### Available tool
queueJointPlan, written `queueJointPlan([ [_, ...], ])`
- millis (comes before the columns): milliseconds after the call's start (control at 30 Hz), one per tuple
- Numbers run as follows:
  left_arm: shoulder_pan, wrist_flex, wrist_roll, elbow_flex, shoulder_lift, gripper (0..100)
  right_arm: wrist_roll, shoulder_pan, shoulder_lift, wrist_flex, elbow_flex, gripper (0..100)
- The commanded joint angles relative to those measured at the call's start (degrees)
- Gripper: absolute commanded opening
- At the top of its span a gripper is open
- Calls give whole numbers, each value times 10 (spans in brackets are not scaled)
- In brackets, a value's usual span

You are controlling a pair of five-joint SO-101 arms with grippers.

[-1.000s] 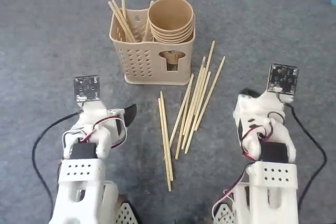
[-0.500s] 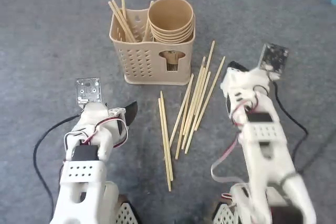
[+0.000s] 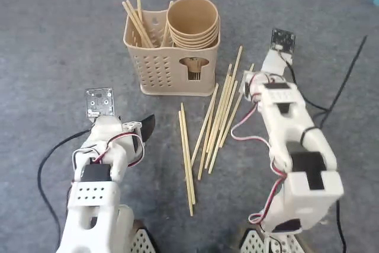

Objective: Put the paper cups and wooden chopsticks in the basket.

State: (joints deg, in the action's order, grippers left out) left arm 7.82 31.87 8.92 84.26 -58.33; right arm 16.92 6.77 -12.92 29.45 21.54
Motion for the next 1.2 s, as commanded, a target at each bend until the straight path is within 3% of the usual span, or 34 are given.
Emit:
queueJointPlan([
  [0,-4,-13,-3,-1,-13,301,3,7,-14,30,-81,113],
  [433,-4,-15,-4,-2,-13,301,6,-8,-189,35,-230,113],
  [533,-4,-33,-5,0,-12,301,6,-11,-193,36,-235,17],
  [800,-5,-38,-36,1,-11,301,8,-22,-125,134,-234,7],
  [1167,-5,-38,-38,1,-11,301,48,-44,79,269,-234,7],
])
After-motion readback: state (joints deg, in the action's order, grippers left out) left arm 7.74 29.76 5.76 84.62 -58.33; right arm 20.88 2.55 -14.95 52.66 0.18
